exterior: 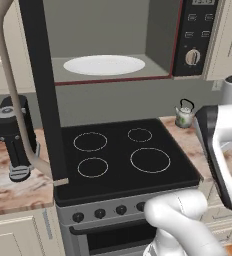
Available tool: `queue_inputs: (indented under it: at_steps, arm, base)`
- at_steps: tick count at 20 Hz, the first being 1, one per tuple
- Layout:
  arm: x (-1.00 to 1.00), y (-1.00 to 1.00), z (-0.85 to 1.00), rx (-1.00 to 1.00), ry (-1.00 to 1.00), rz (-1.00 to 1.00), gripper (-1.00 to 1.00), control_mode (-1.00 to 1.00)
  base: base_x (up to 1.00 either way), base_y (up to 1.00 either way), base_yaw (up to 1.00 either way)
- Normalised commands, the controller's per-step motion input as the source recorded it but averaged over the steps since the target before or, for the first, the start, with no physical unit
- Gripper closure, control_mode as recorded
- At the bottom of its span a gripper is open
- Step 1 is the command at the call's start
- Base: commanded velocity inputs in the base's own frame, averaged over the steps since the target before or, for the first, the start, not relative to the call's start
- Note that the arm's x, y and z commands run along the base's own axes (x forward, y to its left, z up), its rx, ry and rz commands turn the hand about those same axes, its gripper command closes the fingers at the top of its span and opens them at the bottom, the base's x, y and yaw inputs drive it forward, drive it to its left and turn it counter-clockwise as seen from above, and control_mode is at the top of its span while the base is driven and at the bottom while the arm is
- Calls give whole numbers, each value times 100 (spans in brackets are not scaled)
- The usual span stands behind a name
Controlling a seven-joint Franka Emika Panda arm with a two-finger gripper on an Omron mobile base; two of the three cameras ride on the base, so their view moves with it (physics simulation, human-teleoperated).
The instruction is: Place the sponge inside the microwave to prepare for sanitizing.
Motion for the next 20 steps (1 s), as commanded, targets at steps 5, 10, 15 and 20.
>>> queue_inputs:
  at_steps: [5, 10, 15, 20]
  arm:
    - [18, -68, -17, 4, -10, -11, -100, -100]
    - [22, -84, -11, 8, -19, -9, -100, -100]
    - [42, -52, 1, 1, -10, -1, -100, -100]
    - [38, -37, -2, 0, -8, 0, -100, -100]
  base:
    - [0, 0, 0]
    - [0, 0, 0]
    - [0, 0, 0]
    - [0, 0, 0]
